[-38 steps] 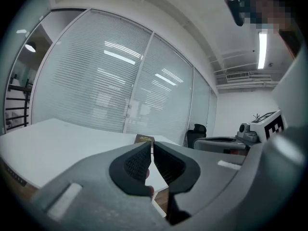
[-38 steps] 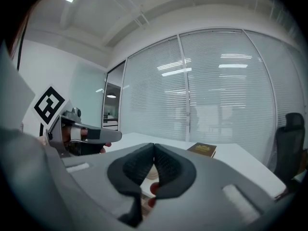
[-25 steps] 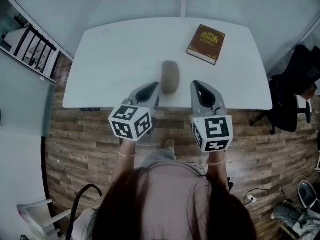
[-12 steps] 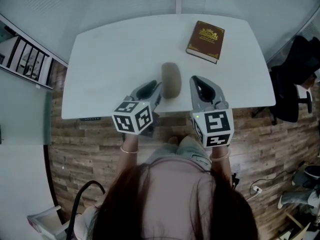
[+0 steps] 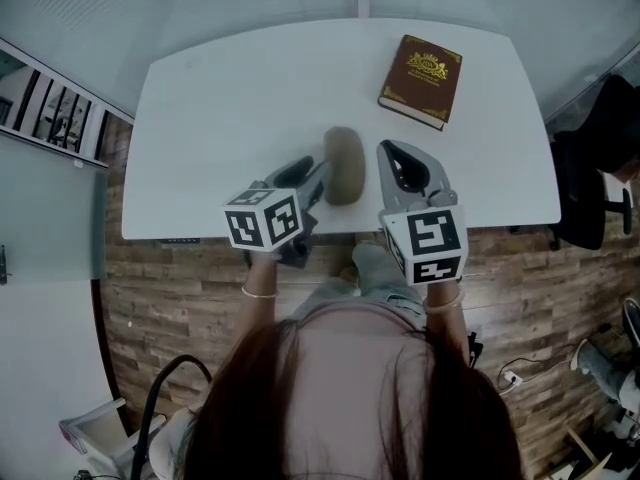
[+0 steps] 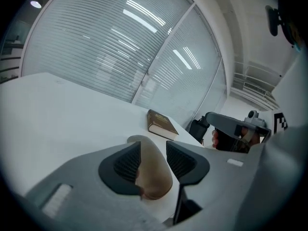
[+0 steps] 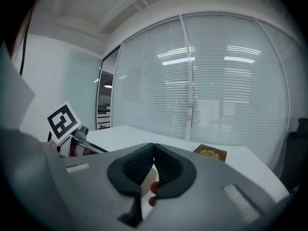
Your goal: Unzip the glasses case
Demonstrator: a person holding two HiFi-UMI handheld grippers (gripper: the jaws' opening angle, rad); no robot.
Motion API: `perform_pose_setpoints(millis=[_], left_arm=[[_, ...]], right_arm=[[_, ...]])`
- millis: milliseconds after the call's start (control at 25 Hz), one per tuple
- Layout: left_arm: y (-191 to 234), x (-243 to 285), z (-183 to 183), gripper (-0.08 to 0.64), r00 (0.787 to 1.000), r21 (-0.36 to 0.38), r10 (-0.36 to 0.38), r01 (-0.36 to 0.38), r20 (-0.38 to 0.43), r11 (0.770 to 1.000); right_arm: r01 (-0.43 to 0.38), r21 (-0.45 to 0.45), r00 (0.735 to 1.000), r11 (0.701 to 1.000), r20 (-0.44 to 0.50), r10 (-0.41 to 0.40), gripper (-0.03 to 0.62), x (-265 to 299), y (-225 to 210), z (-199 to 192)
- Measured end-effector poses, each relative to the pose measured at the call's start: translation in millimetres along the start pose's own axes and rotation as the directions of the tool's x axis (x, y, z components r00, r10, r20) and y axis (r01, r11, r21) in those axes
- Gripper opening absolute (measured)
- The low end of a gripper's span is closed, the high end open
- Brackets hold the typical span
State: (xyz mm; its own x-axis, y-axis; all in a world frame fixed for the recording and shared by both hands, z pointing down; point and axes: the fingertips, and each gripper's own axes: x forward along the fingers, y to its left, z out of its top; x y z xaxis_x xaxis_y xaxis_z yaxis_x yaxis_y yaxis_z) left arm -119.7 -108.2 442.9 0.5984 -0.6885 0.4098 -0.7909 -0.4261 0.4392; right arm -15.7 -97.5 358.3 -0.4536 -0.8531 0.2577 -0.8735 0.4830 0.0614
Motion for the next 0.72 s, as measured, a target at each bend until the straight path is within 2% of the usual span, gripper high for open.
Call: perform_pose_setpoints(millis=[480,640,720], left_arm=[[28,39,-20,0.241,0.993,-0.131,-0.015,0.0,-0.117,0.991],[25,48,-33,0.281,0.982,-0.222,-0.083,0.045,-0.167,0.974],[24,52,-34,0.309,0.978,-0.236,-0.099,0.054,-0.186,0.97]], right_arm=[[-0.003,0.005,1.0,1.0,-0.016,0.003,0.003,30,-35,-3],[-0.002,0.009,1.0,1.0,-0.019,0.002,0.003,37,-43,-5],[-0.003,0.013,1.0,1.0,-0.021,0.003,0.003,40,-46,-7]])
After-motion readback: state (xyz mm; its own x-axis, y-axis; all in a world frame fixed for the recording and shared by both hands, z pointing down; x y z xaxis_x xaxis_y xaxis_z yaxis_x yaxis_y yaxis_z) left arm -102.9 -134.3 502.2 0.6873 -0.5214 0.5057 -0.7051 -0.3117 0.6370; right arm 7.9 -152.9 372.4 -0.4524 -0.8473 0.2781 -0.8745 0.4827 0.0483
